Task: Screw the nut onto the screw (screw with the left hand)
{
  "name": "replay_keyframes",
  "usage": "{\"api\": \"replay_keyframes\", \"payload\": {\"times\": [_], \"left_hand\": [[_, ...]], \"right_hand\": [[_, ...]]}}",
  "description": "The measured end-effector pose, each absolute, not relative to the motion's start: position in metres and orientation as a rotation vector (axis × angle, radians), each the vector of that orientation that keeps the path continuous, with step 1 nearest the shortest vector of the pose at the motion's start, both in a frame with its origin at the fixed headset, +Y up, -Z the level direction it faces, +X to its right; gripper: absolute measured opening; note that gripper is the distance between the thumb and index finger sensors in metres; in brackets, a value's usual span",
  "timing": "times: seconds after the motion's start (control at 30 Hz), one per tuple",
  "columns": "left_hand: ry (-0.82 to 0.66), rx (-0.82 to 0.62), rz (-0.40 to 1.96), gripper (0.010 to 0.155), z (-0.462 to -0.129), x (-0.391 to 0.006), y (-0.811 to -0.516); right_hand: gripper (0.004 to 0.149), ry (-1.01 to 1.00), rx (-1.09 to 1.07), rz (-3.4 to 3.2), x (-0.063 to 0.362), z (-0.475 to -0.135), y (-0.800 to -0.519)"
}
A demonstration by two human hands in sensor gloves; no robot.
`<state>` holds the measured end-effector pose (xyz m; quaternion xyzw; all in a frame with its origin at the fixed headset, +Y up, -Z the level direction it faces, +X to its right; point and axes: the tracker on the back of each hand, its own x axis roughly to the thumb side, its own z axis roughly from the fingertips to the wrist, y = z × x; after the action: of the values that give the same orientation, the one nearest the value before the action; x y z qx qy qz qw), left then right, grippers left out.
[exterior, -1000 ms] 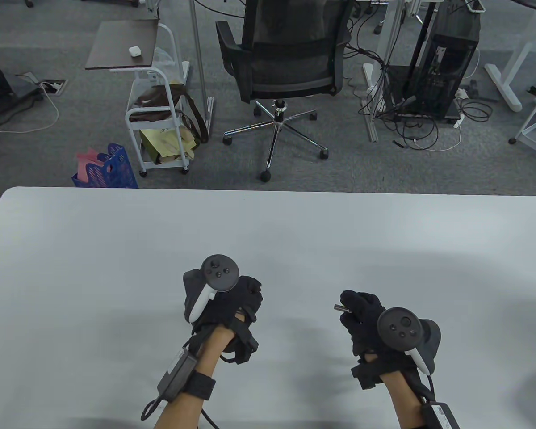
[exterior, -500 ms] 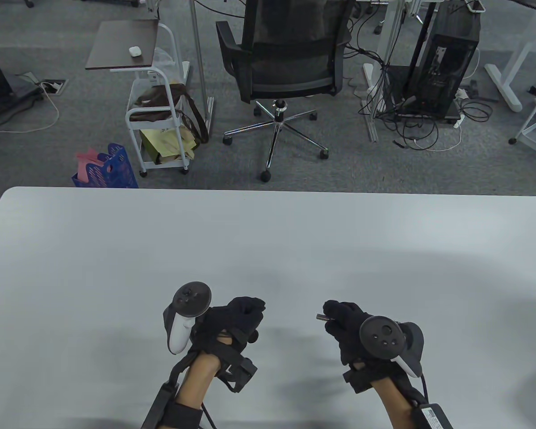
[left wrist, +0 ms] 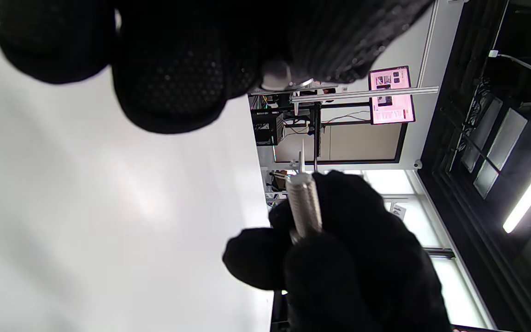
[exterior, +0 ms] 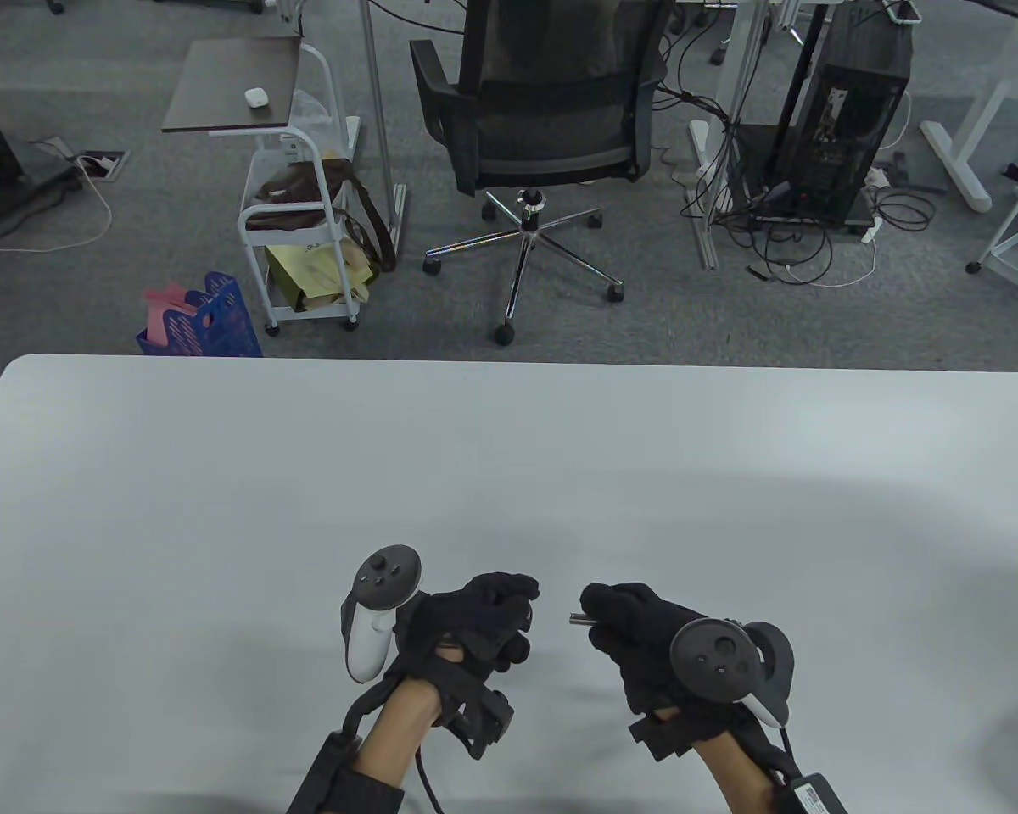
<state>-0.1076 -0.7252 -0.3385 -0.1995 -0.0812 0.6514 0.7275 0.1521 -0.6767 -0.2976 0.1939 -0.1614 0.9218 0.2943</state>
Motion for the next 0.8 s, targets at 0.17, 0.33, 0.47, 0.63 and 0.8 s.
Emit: {"api": "replay_keyframes", "payload": {"times": [0.17,0.33,0.47,0.63,0.8], "left_hand": [[-0.205,-0.478,1.466,0.051,-0.337,-0.101,-0.725],[-0.215,-0.488,1.414,0.051,-0.334,-0.092,-0.727],[-0.214,-0.495,1.435,0.051,-0.333,-0.085,-0.728],[-0.234,-0.535,1.481,0.050,-0.332,-0.080,-0.728],[-0.230,-0.515,1.493,0.049,-0.331,-0.080,-0.728]], "right_hand": [[0.044,-0.419,0.538,2.423,0.148,-0.296,-0.677],[0.044,-0.442,0.538,2.410,0.145,-0.295,-0.677],[0.043,-0.468,0.552,2.417,0.146,-0.294,-0.676],[0.042,-0.483,0.591,2.450,0.145,-0.292,-0.674],[0.042,-0.520,0.577,2.427,0.146,-0.292,-0.674]]}}
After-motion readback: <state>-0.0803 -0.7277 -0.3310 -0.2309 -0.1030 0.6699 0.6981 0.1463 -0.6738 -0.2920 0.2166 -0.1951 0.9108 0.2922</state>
